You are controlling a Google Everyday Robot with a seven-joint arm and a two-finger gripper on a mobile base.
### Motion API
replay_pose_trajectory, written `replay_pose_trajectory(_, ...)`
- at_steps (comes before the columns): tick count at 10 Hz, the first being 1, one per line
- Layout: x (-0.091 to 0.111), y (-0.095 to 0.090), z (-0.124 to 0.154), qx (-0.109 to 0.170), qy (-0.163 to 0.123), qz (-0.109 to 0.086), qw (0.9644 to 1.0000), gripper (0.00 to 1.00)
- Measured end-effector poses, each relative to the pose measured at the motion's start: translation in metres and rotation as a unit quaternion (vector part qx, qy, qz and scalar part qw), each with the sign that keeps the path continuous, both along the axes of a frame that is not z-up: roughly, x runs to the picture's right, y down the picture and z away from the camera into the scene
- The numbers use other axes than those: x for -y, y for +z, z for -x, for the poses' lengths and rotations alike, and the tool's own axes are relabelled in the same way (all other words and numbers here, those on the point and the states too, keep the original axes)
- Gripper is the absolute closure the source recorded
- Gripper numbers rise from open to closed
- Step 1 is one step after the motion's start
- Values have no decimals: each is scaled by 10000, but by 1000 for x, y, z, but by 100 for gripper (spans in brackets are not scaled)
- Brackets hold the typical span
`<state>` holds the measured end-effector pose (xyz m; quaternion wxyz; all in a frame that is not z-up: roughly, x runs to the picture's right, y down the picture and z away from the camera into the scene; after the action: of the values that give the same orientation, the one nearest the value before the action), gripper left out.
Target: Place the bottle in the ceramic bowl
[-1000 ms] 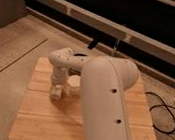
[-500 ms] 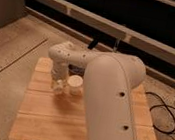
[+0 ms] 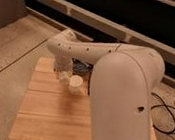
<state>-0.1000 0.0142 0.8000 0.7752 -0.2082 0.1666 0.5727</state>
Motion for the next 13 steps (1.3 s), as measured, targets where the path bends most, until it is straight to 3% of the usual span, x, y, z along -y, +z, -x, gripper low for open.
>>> replay_pose_trajectory(2, 24, -19, -37, -393, 160, -167, 9990, 100)
replay_pose_trajectory(4, 29, -22, -51, -532, 218, -188, 9982, 100)
replay_pose_trajectory(10, 30, -21, -45, -501, 192, -199, 9984, 100)
replay_pose_trajectory(11, 36, -18, -45, -517, 170, -228, 9983, 100)
replay_pose_trajectory(13, 69, -1, -46, -530, 72, -399, 9978, 100)
